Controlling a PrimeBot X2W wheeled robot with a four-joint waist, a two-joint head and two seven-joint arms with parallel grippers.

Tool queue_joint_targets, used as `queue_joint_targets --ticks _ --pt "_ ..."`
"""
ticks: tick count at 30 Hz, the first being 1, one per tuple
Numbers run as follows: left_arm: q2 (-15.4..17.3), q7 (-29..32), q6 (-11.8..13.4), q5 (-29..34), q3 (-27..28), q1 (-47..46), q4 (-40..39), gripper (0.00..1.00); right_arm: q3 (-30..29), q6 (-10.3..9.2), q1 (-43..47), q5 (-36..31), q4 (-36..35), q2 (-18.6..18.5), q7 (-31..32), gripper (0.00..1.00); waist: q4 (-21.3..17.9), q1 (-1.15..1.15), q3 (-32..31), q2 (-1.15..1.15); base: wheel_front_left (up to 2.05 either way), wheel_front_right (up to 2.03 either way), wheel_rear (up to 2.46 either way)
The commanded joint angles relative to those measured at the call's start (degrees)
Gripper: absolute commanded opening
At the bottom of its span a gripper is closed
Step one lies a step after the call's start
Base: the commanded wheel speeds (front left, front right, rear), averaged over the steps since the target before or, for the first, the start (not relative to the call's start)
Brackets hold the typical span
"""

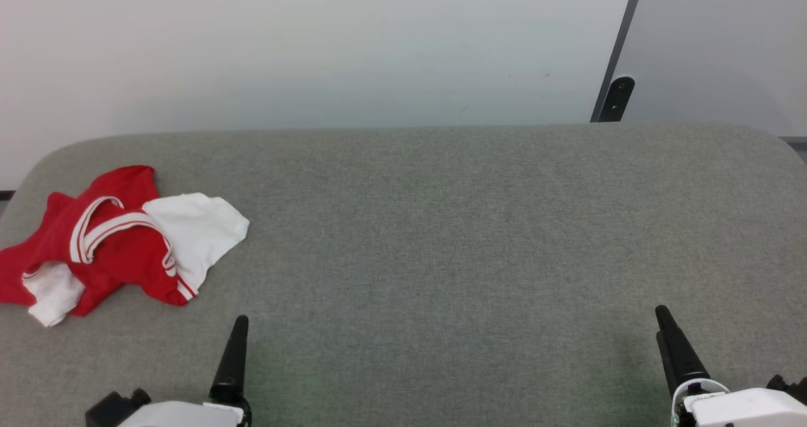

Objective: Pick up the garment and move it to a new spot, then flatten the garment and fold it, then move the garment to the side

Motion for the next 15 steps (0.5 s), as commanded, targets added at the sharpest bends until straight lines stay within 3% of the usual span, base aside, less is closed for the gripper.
queue_joint_targets --ticks 1,5,6,8,15 --pt "0.09 -0.56 -0.04 2.91 0.15 -0.38 -1.33 1.00 0.56 0.04 -0.25 -1.78 -1.06 -0.88 -0.70 1.00 0.03 0.00 0.00 0.00 0.00 0.00 0.00" --pt "-0.14 -1.47 -0.06 8.23 0.31 0.25 -2.28 1.00 1.37 0.04 -0.11 -5.99 -1.14 -1.81 -1.66 1.00 0.09 0.00 -0.01 0.00 0.00 0.00 0.00" --pt "-0.23 -2.55 0.26 15.28 0.33 1.00 -3.60 1.00 2.29 0.04 -0.33 -13.66 -1.08 -3.02 -2.76 1.00 0.10 0.00 -0.04 0.00 0.00 0.00 0.00" --pt "-0.23 -2.55 0.26 15.28 0.33 1.00 -3.60 1.00 2.29 0.04 -0.33 -13.66 -1.08 -3.02 -2.76 1.00 0.10 0.00 -0.04 0.00 0.00 0.00 0.00" --pt "-0.25 -3.97 0.91 24.31 -0.71 2.07 -4.74 1.00 2.22 0.04 -0.20 -24.85 -1.43 -2.94 -3.53 1.00 0.18 0.00 -0.07 0.00 0.00 0.00 0.00"
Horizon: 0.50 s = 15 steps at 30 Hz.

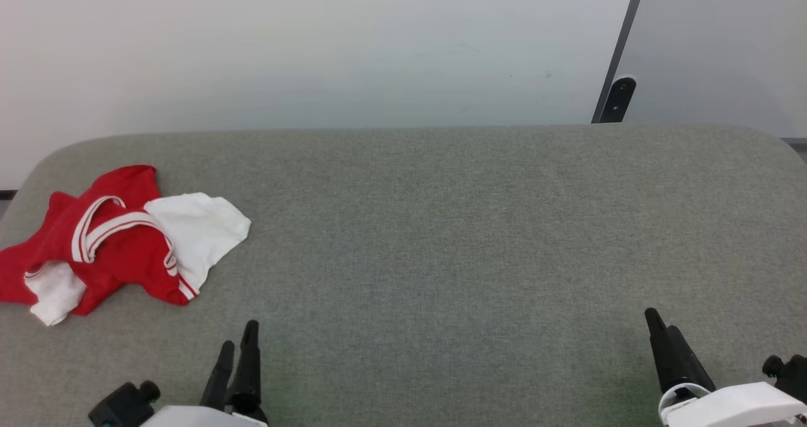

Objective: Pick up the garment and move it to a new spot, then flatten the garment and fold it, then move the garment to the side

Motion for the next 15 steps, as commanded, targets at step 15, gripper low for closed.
queue_joint_targets --ticks 15 --pt "0.77 -3.12 1.71 15.41 -2.06 1.35 -3.26 1.00 1.27 0.04 0.47 -20.16 -2.69 0.06 -1.04 1.00 0.06 0.00 0.11 0.00 0.00 0.00 0.00"
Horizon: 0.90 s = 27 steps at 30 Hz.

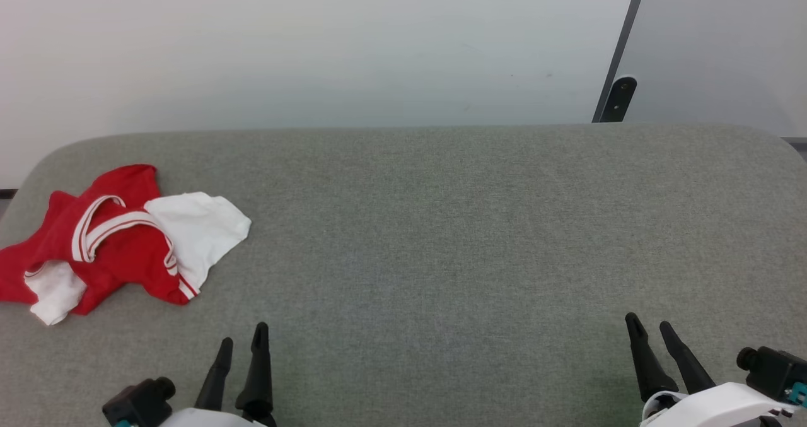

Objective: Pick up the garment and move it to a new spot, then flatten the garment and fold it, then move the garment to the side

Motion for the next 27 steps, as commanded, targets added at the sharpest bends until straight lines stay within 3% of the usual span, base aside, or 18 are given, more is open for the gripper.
queue_joint_targets --ticks 1,27 --pt "0.41 -0.64 0.41 2.25 -0.20 0.13 -1.08 1.00 0.29 0.03 -0.11 -2.40 -0.89 -0.21 -0.45 1.00 -0.02 0.00 0.02 0.00 0.00 0.00 0.00" --pt "1.68 -4.55 2.13 18.24 -3.02 1.50 -2.99 1.00 -0.30 0.03 0.92 -19.94 -1.59 1.12 -3.63 1.00 -0.08 0.00 0.72 0.00 0.00 0.00 0.00"
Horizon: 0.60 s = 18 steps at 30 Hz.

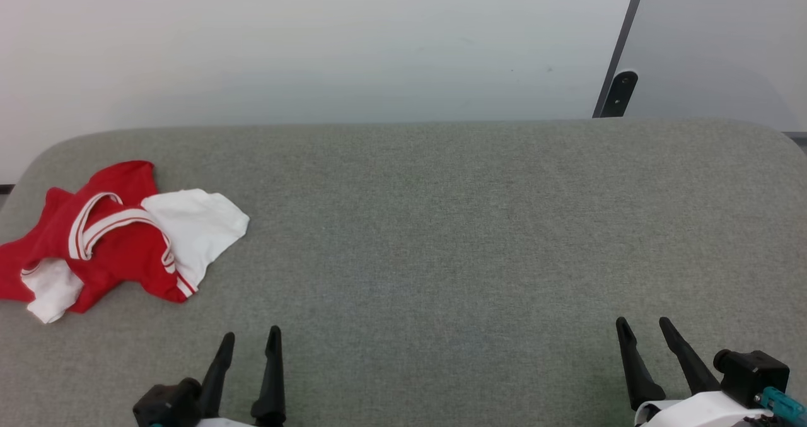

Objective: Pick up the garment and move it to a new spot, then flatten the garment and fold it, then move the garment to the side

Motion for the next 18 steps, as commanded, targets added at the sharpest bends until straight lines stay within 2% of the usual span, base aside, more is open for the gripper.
queue_joint_targets --ticks 1,18 --pt "0.32 -0.59 0.29 1.80 -0.25 -0.01 -0.71 1.00 -0.35 0.03 0.15 -1.66 -0.42 0.28 -0.76 1.00 -0.02 0.00 0.08 0.00 0.00 0.00 0.00" --pt "-0.05 -2.58 0.04 7.54 0.30 1.73 0.55 1.00 -1.11 0.02 1.34 -7.76 -0.16 1.28 -3.87 1.00 -0.05 0.00 -0.45 0.00 0.00 0.00 0.00"
